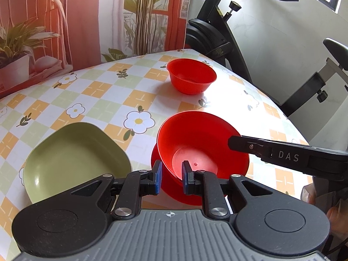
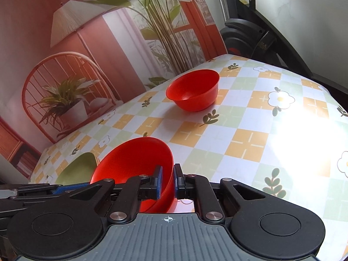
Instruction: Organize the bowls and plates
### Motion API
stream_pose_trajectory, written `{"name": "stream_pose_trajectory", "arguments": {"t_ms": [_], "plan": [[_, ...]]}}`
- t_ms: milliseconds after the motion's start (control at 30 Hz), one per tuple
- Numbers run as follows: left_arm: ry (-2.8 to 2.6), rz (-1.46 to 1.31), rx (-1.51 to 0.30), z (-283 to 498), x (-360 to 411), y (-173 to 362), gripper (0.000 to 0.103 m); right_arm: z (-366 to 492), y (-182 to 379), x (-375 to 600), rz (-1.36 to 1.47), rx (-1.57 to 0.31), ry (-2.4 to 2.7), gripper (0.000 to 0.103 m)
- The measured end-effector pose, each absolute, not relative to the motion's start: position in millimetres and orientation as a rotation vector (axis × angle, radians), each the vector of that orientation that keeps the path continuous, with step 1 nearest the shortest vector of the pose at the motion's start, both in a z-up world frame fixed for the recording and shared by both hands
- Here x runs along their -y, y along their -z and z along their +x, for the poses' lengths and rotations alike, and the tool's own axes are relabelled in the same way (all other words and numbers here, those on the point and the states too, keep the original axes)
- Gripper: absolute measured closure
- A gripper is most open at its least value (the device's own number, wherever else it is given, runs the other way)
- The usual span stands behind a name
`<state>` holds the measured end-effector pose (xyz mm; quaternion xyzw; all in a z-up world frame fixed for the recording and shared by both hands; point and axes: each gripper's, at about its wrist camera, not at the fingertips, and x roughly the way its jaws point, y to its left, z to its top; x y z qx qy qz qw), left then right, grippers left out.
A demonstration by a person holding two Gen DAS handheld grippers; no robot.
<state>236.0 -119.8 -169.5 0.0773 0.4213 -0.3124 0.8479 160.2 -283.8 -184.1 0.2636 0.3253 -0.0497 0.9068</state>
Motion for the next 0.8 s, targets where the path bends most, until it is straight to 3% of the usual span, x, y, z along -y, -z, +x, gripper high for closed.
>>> {"name": "stream_pose_trajectory", "arguments": {"t_ms": [800], "plan": [[0.644, 0.180, -0.916, 239.5, 120.4, 176.5, 0.082, 162.0, 188.3, 283.1, 0.535, -0.678, 0.113, 0.086]]}}
